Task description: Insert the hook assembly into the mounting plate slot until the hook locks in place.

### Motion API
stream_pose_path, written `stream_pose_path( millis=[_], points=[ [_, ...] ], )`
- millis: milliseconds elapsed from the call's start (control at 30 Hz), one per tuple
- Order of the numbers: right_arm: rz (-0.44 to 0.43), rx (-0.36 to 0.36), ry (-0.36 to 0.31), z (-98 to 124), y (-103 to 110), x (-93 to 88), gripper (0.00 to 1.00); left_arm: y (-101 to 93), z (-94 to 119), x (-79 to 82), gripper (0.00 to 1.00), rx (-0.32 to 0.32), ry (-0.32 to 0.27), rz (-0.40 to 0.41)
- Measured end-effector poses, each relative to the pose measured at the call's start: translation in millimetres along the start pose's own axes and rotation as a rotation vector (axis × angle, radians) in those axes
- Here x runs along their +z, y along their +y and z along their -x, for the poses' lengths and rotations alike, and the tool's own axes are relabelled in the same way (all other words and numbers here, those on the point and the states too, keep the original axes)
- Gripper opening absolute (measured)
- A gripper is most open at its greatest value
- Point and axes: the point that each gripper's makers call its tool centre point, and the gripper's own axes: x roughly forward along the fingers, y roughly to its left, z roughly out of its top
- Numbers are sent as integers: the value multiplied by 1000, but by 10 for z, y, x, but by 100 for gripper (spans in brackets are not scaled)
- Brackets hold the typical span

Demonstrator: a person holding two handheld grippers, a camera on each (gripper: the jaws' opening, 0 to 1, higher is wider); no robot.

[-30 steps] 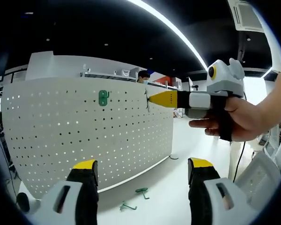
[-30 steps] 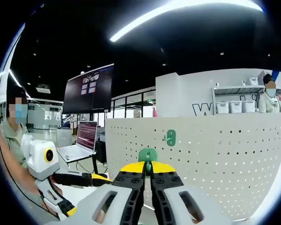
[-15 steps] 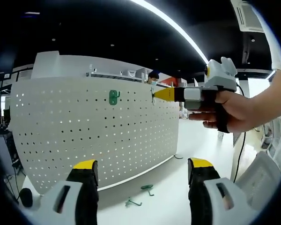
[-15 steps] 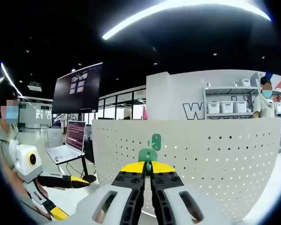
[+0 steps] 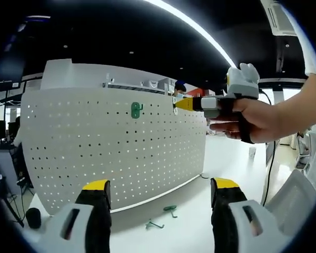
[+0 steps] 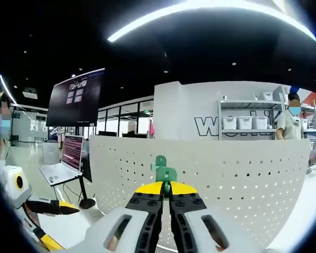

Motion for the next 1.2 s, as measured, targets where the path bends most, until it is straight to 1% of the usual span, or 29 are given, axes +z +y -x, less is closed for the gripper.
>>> stream_pose_path(
  millis=[100, 267, 467, 567, 600, 633, 700, 833, 1200],
  points=[
    [5, -27, -20, -25, -52, 55, 1, 15, 34, 16, 79, 12, -11, -5],
    [-3, -45, -23, -108, -91, 62, 1, 36, 56, 2, 78, 22, -10, 0],
    [-3, -88, -36, -221, -159, 87, 1, 35, 77, -17, 77, 26, -8, 2],
    [-14, -114, -45, -267, -220, 90, 1, 48, 85, -14, 77, 31, -11, 6],
    [-30, -124, -49, -285, -248, 86, 1, 65, 92, 0, 77, 38, -20, 6],
    [-35, -129, -44, -297, -261, 74, 1, 78, 94, 0, 77, 41, -21, 5],
    [-13, -134, -43, -323, -268, 68, 1, 94, 97, -9, 77, 45, -18, 7],
    [-16, -147, -33, -364, -283, 16, 1, 103, 100, -16, 76, 50, -20, 5],
    [-16, -160, -48, -538, -261, 44, 1, 137, 97, -35, 77, 60, -18, 22]
  ],
)
